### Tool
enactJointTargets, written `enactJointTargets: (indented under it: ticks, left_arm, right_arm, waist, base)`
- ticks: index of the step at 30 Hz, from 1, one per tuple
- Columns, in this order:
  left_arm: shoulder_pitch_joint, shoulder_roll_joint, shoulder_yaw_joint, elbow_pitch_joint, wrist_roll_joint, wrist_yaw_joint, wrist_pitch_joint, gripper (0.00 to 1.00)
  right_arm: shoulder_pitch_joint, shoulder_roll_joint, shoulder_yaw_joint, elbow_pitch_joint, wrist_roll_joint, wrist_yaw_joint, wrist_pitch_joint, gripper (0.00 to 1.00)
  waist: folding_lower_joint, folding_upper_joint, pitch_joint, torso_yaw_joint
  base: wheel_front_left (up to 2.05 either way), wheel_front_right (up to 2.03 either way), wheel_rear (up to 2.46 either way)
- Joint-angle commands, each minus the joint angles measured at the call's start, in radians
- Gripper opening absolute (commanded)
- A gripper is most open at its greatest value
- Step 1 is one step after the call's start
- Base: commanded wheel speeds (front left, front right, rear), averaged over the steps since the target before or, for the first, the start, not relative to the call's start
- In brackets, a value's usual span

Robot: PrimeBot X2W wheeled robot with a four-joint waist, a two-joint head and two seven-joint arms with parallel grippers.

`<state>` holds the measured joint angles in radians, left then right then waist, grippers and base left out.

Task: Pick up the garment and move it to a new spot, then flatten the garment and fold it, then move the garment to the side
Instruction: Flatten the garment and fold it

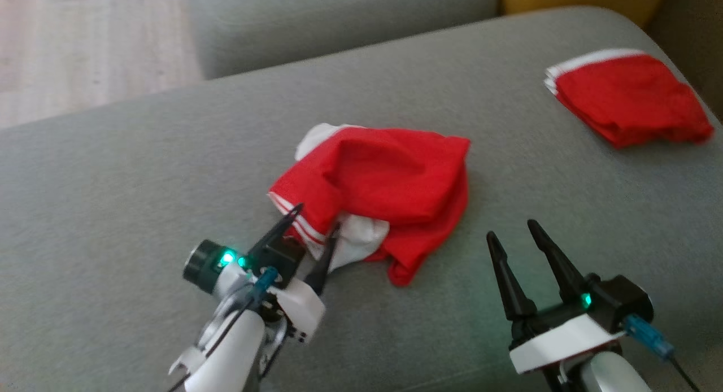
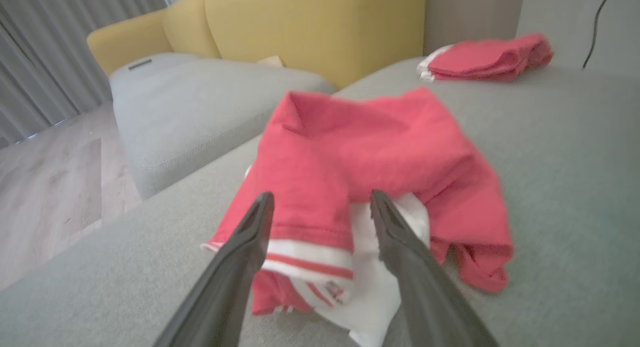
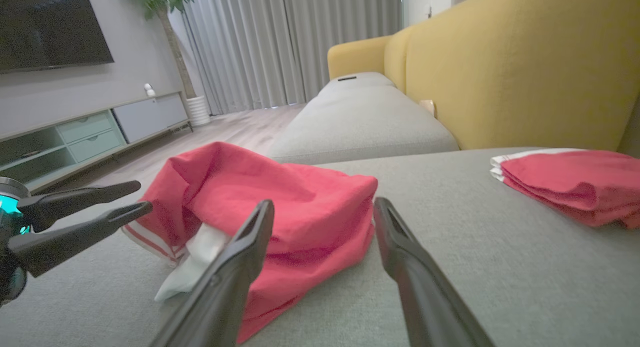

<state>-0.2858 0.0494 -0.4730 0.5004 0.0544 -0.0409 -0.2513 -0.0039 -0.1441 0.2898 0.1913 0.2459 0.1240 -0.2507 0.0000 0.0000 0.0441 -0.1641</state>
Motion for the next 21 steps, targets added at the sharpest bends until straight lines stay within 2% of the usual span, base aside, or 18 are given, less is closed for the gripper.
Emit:
enactJointTargets:
  ticks: [1, 3, 4, 5, 9, 14, 21]
  left_arm:
    - [-0.062, 0.009, 0.033, 0.031, 0.015, 0.021, -0.010, 1.00]
    - [-0.110, 0.016, 0.033, 0.094, 0.026, 0.036, -0.010, 1.00]
    - [-0.133, 0.022, 0.028, 0.110, 0.033, 0.037, -0.010, 0.40]
    - [-0.153, 0.030, 0.025, 0.121, 0.037, 0.037, -0.010, 0.00]
    - [-0.244, 0.073, -0.010, 0.145, 0.059, -0.006, -0.010, 0.00]
    - [-0.437, 0.130, -0.091, 0.110, 0.113, -0.060, -0.010, 0.00]
    - [-0.779, 0.183, -0.218, 0.105, 0.176, -0.087, -0.010, 0.00]
  right_arm:
    - [-0.051, -0.016, 0.026, -0.035, 0.005, 0.007, -0.011, 1.00]
    - [-0.062, -0.015, 0.031, -0.036, 0.005, 0.007, -0.011, 1.00]
    - [-0.067, -0.014, 0.031, -0.037, 0.005, 0.007, -0.011, 1.00]
    - [-0.072, -0.012, 0.031, -0.037, 0.005, 0.007, -0.011, 1.00]
    - [-0.084, -0.006, 0.032, -0.039, 0.006, 0.007, -0.011, 1.00]
    - [-0.094, 0.006, 0.051, -0.035, 0.005, 0.007, -0.011, 1.00]
    - [-0.118, 0.022, 0.079, -0.035, 0.010, 0.007, -0.011, 1.00]
  waist:
    - [0.0000, 0.0000, 0.030, -0.043]
    - [0.0000, 0.0000, 0.037, -0.067]
    - [0.0000, 0.0000, 0.040, -0.077]
    - [0.0000, 0.0000, 0.041, -0.087]
    - [0.0000, 0.0000, 0.035, -0.117]
    - [0.0000, 0.0000, 0.022, -0.158]
    - [0.0000, 0.0000, 0.012, -0.238]
  base:
    - [0.00, 0.00, 0.00]
    - [0.00, 0.00, 0.00]
    - [0.00, 0.00, 0.00]
    - [0.00, 0.00, 0.00]
    - [0.00, 0.00, 0.00]
    - [0.00, 0.00, 0.00]
    - [0.00, 0.00, 0.00]
